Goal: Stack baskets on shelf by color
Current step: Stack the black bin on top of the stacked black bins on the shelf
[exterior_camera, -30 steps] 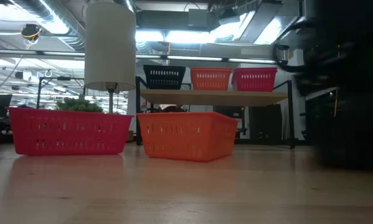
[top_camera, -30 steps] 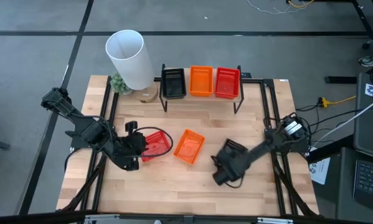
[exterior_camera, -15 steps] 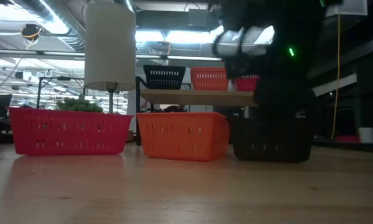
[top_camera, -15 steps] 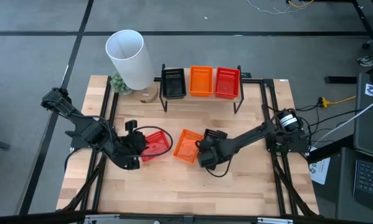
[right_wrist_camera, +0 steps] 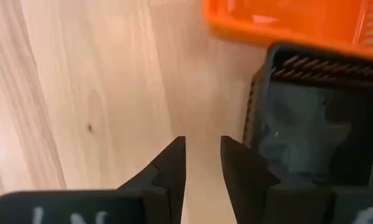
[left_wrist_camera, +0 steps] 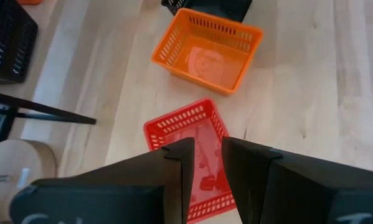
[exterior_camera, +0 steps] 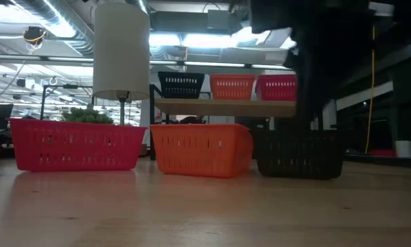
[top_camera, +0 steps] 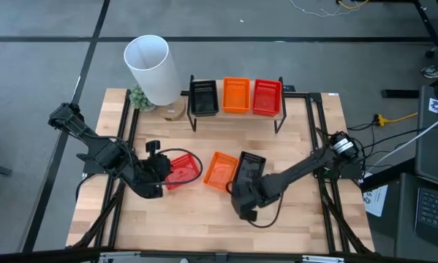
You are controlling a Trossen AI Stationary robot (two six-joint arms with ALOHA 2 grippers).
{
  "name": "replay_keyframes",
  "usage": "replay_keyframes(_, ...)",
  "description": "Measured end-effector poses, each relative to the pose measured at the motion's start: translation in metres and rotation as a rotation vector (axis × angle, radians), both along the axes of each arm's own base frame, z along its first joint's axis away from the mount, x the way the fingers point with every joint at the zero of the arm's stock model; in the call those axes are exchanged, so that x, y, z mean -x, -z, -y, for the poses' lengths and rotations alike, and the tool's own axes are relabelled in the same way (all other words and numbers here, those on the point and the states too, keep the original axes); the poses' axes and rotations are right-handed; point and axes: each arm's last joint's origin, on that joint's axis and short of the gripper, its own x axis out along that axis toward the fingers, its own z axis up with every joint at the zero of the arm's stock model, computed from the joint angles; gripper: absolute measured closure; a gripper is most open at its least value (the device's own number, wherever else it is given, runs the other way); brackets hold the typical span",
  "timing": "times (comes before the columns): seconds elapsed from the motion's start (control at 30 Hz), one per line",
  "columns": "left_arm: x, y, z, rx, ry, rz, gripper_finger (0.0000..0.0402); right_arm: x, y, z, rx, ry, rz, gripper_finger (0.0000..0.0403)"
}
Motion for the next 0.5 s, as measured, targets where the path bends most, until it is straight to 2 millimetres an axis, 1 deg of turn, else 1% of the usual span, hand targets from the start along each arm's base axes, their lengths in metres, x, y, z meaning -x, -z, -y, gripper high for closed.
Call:
replay_keyframes(0.1,0.002,0.000,0.001,-0.022,0.027,-0.011,0.0327,0.008,0.004,-0.009,0.049,0.037,0.025,0.0302)
replay_keyframes(0.27,0.005,0.000,0.007,-0.040,0.077,-0.013,0.0327,0.011,0.001,-0.017,0.131,0.040,0.094,0.0302)
replay_keyframes(0.37,0.009,0.000,0.012,-0.052,0.097,-0.006,0.0327,0.011,-0.002,-0.019,0.166,0.037,0.118,0.0302)
replay_keyframes(0.5,0.017,0.001,0.016,-0.134,0.141,-0.021,0.0327,0.016,0.002,-0.016,0.182,0.049,0.076,0.0302)
